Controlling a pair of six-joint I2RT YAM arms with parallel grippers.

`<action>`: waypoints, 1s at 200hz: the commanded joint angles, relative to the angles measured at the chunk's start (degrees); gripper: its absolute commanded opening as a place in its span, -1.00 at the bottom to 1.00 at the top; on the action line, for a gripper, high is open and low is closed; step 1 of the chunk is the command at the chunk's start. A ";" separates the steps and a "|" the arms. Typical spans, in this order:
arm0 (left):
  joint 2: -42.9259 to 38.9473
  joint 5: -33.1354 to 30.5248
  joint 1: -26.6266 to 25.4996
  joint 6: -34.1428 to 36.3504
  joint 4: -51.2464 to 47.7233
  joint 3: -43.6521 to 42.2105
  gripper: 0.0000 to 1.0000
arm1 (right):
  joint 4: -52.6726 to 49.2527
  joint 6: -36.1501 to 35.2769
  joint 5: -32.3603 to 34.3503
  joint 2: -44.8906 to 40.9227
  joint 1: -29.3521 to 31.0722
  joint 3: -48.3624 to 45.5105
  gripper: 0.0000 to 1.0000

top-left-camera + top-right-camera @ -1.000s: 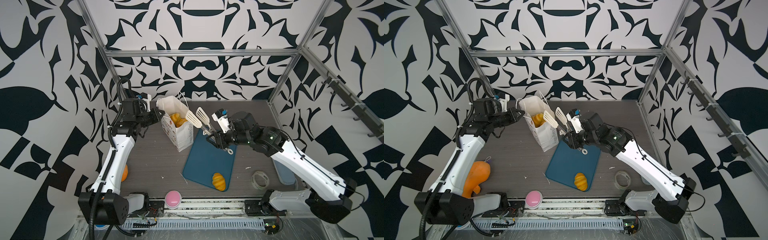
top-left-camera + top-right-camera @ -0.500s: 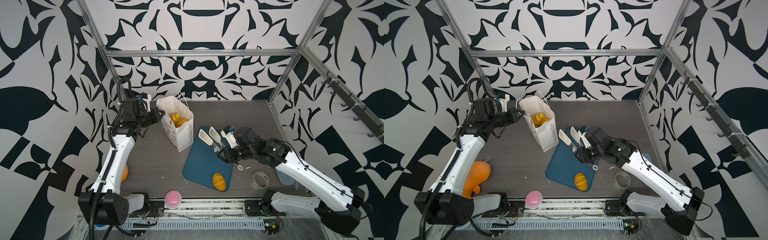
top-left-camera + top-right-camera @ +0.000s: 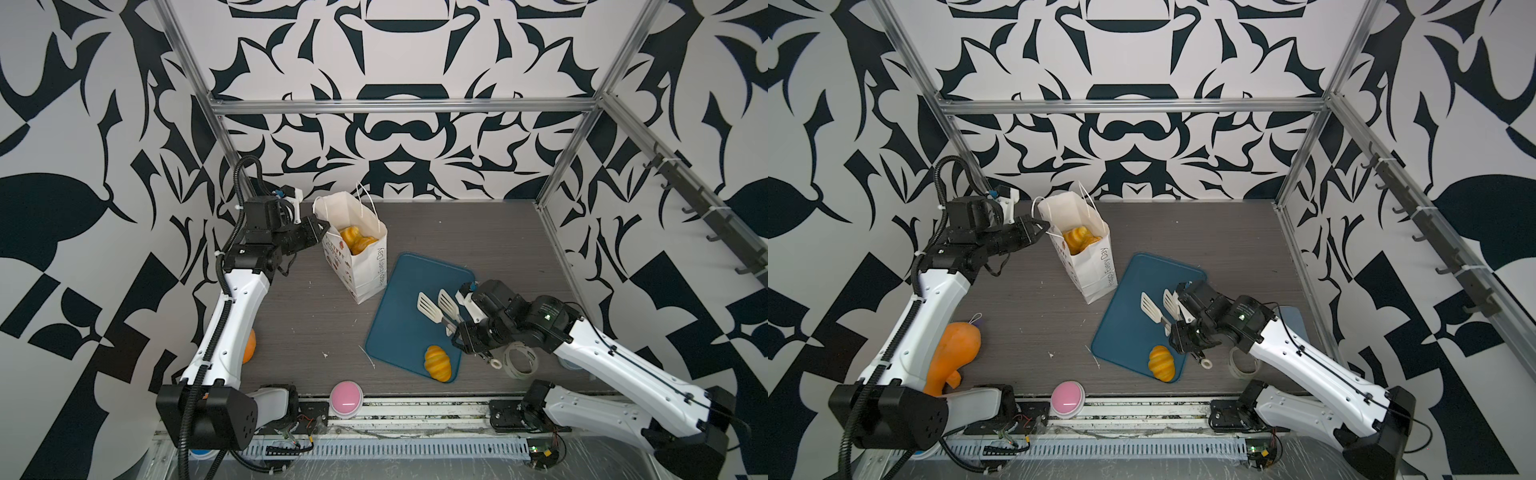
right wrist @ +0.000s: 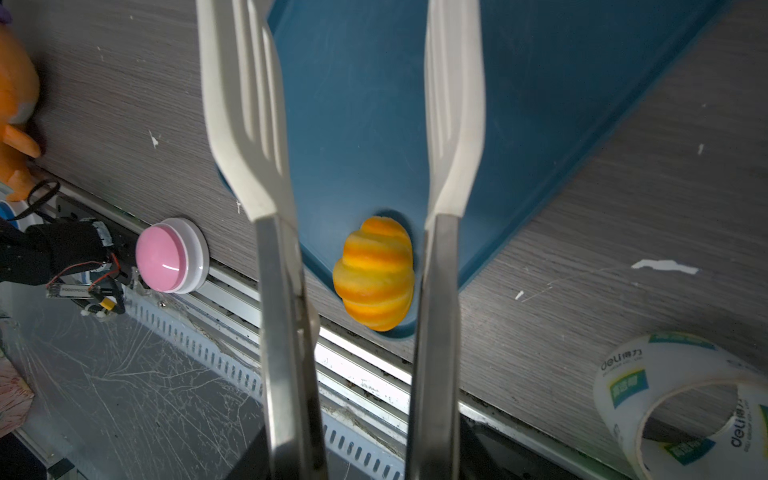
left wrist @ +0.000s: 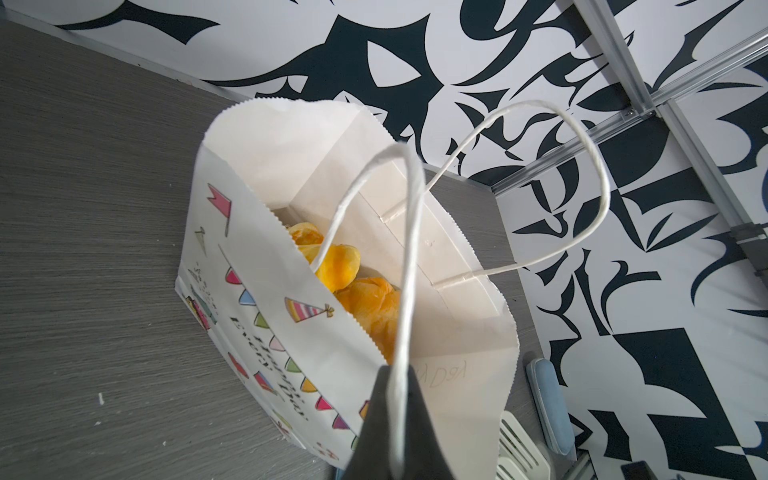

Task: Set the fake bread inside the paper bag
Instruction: 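Raise the empty right tongs and move them over the striped roll on the tray, then lower the open right tongs around the striped golden roll and close them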

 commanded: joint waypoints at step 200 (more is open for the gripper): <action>0.14 0.40 0.10 -0.37 0.32 -0.89 -1.00 | -6.10 15.74 -0.06 -5.91 16.57 -8.47 -0.04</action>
